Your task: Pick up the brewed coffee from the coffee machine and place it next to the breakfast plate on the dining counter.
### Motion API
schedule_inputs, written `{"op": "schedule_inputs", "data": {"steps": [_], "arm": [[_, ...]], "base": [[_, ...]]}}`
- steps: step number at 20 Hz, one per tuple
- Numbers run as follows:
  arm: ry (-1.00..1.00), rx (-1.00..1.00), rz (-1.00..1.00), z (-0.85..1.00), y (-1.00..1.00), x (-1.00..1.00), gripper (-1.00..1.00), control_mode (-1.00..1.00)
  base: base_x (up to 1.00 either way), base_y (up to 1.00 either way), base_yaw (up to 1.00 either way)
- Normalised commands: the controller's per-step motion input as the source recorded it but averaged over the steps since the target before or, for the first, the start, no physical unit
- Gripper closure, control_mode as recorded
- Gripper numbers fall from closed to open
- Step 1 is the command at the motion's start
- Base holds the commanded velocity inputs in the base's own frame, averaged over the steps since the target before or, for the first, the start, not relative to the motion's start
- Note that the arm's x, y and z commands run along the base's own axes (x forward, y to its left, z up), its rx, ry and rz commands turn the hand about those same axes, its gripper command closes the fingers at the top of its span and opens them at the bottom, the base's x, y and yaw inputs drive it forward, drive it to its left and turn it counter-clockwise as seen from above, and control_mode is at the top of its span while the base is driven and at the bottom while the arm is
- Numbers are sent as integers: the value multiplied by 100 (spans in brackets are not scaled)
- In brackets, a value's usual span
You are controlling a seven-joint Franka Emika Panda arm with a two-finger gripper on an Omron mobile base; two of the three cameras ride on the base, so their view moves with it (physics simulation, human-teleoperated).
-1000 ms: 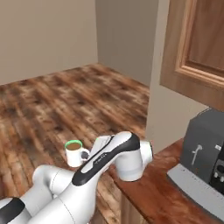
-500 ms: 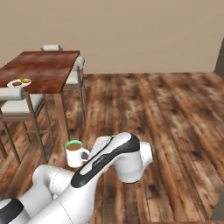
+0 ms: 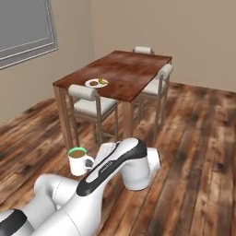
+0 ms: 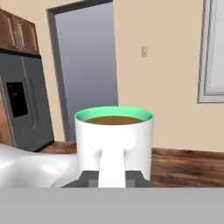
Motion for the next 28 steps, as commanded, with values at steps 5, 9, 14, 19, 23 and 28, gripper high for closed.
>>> {"op": "schedule_inputs", "data": {"steps": [5,9,14,19,23,28], "arm": [[0,0,0,0,0,0,100,100],[0,0,0,0,0,0,100,100],[0,0,0,0,0,0,100,100],[0,0,0,0,0,0,100,100],[0,0,0,0,0,0,100,100],[0,0,0,0,0,0,100,100]], "base": [[100,4,42],[100,2,17],[100,13,3],[76,38,-8],[55,69,-28],[56,56,-34]]}}
